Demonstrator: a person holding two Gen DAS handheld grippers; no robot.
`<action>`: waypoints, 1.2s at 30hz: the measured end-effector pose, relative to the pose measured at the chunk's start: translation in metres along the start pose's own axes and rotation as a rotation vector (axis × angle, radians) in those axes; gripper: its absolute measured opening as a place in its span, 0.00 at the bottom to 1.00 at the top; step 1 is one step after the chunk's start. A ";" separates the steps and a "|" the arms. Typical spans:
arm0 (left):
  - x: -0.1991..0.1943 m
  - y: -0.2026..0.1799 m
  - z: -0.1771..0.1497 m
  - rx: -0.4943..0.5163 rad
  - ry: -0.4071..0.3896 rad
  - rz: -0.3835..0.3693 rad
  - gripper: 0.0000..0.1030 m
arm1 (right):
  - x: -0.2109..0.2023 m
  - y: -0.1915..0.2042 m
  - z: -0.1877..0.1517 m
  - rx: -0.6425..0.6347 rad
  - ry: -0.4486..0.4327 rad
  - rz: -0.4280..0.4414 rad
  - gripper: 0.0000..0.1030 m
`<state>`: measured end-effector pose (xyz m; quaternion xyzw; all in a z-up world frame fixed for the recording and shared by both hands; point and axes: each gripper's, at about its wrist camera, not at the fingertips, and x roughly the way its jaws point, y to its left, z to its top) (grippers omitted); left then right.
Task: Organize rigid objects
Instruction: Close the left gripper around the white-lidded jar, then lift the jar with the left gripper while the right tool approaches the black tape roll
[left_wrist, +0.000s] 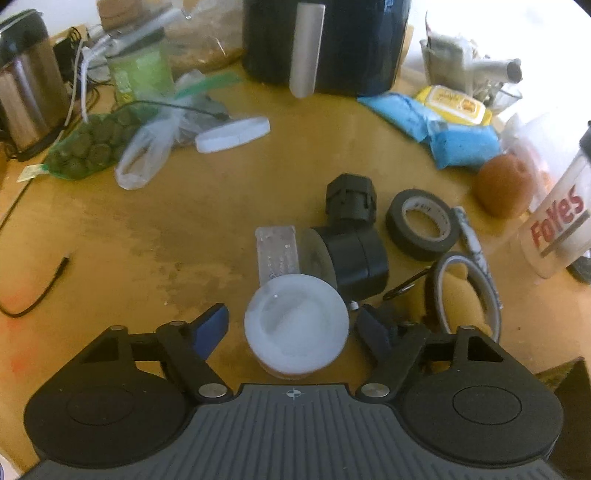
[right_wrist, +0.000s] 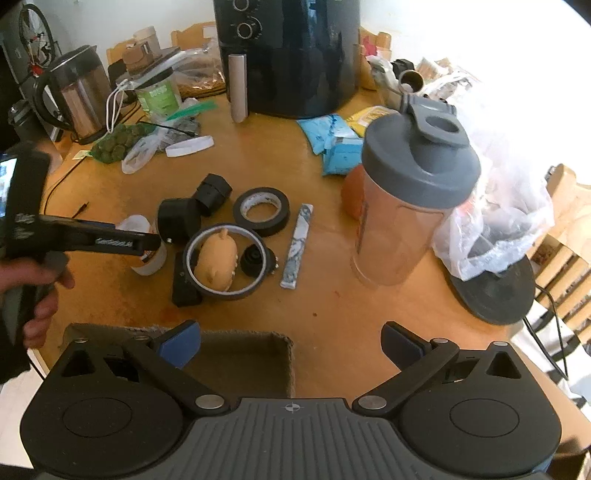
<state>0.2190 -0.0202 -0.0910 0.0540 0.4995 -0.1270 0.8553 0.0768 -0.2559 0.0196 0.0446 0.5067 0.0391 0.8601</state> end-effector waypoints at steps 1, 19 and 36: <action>0.004 0.000 0.000 0.002 0.011 0.000 0.58 | -0.001 -0.001 -0.002 0.003 0.001 -0.004 1.00; -0.038 0.002 -0.004 -0.042 -0.029 0.034 0.51 | 0.005 -0.028 0.000 0.038 0.014 0.068 1.00; -0.125 -0.020 -0.025 -0.119 -0.134 0.014 0.51 | 0.006 -0.041 -0.001 -0.018 0.006 0.173 1.00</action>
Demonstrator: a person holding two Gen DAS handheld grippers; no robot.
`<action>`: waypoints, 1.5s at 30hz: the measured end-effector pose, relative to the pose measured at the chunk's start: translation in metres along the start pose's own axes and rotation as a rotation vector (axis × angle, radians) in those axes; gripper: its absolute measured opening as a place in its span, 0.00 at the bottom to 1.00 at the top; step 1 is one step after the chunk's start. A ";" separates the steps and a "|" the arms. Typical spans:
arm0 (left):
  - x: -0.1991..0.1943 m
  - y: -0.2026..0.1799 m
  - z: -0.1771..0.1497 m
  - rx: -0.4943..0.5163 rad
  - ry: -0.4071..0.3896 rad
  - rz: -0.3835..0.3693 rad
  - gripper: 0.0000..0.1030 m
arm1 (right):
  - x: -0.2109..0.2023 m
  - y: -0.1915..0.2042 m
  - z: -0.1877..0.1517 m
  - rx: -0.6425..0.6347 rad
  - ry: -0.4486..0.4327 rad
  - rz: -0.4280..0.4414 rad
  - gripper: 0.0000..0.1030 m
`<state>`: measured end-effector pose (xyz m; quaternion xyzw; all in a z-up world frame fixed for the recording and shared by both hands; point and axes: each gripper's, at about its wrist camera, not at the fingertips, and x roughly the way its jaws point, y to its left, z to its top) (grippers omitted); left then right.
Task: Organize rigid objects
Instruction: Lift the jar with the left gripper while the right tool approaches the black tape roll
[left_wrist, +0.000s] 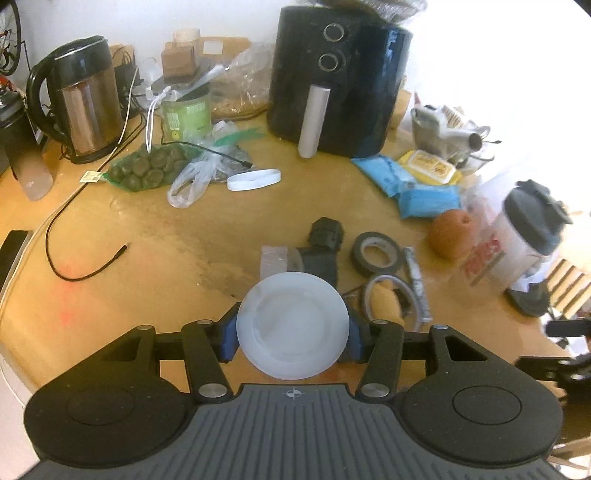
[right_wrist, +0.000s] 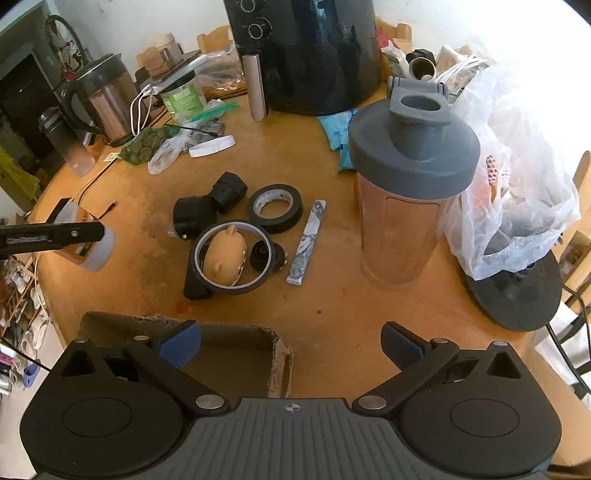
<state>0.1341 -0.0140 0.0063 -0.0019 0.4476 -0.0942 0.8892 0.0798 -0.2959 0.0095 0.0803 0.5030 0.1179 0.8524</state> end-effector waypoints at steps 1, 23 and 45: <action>-0.005 -0.004 -0.002 -0.002 -0.003 -0.001 0.51 | 0.000 -0.001 -0.001 -0.005 0.000 0.005 1.00; -0.071 -0.039 -0.043 -0.093 -0.038 0.043 0.51 | 0.014 0.022 0.004 -0.202 -0.035 0.154 1.00; -0.074 -0.023 -0.049 -0.132 -0.060 -0.021 0.51 | 0.102 0.034 0.048 -0.054 0.015 0.229 1.00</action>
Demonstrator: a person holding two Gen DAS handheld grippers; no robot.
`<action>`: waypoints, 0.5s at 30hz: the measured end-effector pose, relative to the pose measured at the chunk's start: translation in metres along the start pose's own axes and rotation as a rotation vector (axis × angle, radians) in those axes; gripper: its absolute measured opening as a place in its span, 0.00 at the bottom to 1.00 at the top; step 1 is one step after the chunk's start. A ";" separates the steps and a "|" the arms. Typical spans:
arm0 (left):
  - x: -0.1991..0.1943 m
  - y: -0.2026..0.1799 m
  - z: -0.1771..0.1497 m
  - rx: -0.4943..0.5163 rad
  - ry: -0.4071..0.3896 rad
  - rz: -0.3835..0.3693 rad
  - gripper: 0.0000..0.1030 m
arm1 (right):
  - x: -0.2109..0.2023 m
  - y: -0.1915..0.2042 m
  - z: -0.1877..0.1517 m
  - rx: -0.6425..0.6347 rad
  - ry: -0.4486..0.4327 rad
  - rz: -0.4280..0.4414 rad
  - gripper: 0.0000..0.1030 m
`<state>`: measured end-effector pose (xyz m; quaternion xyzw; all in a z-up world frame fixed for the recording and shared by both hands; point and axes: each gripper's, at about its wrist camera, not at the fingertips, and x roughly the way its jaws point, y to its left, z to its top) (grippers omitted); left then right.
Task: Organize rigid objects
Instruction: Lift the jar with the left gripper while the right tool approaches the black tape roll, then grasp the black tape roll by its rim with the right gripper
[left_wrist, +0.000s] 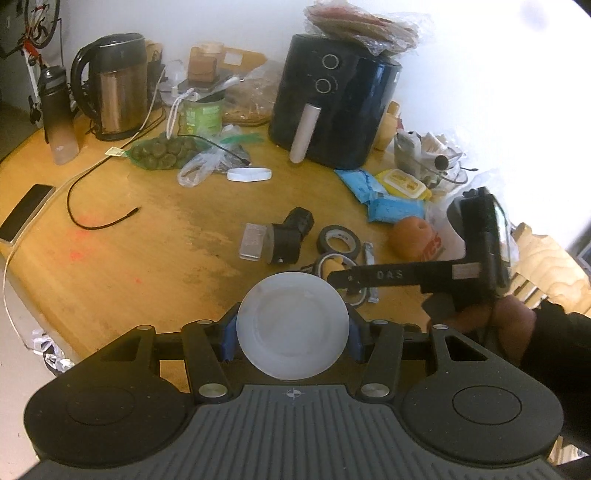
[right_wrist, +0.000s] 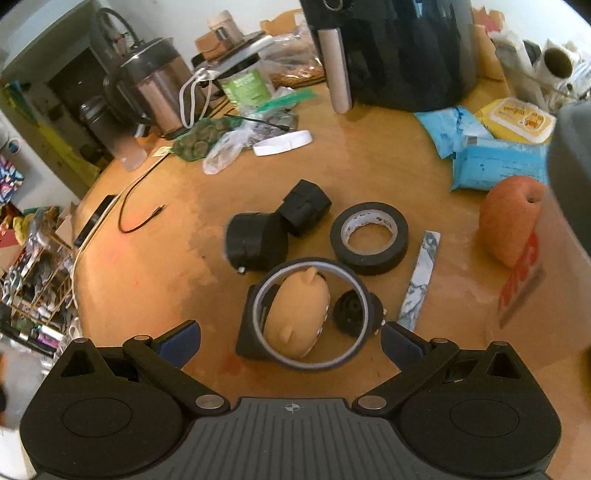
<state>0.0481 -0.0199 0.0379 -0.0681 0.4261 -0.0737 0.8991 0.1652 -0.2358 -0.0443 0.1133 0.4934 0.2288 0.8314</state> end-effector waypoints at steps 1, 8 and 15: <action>0.000 0.002 -0.001 -0.004 0.001 0.003 0.51 | 0.005 -0.001 0.002 0.008 0.004 -0.005 1.00; -0.007 0.014 -0.007 -0.039 0.008 0.031 0.51 | 0.032 -0.003 0.009 0.051 0.039 -0.043 1.00; -0.013 0.026 -0.013 -0.082 0.016 0.065 0.51 | 0.050 -0.008 0.012 0.110 0.080 -0.066 0.90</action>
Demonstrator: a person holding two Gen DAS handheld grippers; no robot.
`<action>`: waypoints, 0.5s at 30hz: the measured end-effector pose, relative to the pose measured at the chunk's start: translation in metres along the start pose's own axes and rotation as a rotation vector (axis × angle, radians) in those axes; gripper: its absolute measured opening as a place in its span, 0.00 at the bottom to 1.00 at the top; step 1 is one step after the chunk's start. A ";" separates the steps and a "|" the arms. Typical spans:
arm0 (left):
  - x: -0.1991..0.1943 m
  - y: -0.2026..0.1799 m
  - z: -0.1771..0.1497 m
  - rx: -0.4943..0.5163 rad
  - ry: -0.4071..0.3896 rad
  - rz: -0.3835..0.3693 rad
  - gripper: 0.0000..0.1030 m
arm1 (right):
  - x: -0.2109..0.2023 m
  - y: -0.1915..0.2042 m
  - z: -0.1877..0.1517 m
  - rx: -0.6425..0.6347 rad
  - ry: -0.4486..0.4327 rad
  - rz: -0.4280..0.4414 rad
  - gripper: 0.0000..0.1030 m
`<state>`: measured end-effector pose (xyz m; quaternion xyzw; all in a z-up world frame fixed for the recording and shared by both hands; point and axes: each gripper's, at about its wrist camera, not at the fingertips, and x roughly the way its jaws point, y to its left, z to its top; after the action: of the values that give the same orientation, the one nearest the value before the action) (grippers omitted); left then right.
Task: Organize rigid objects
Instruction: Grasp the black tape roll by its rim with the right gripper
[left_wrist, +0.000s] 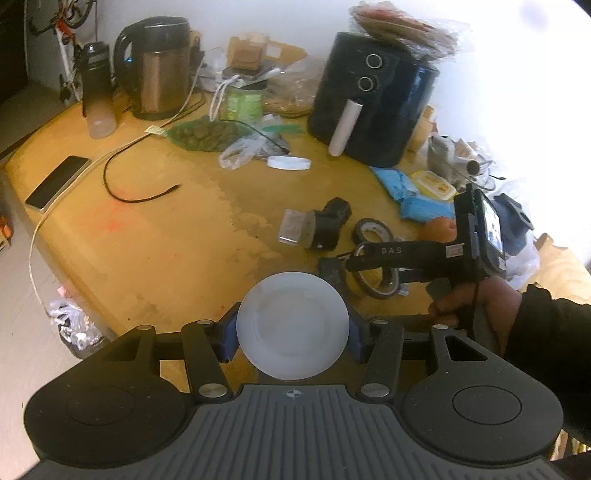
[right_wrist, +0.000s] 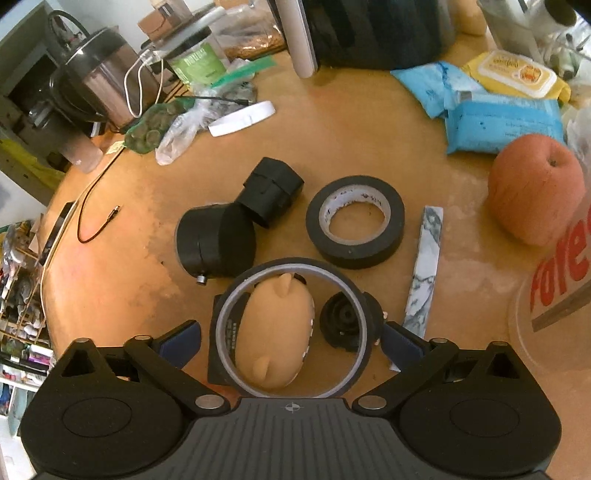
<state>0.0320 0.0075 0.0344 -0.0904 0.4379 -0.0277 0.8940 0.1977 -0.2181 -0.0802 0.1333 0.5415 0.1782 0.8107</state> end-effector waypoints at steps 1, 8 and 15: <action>-0.001 0.001 0.000 -0.003 0.000 0.002 0.51 | 0.001 0.000 0.000 0.004 0.005 0.005 0.90; 0.000 0.002 0.000 -0.012 0.003 0.005 0.51 | -0.018 0.001 -0.002 -0.005 -0.047 0.044 0.89; -0.001 0.003 0.002 -0.004 0.000 0.006 0.51 | -0.051 0.003 -0.005 -0.026 -0.104 0.091 0.89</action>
<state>0.0330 0.0107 0.0359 -0.0907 0.4382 -0.0240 0.8940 0.1750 -0.2373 -0.0380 0.1564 0.4898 0.2147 0.8304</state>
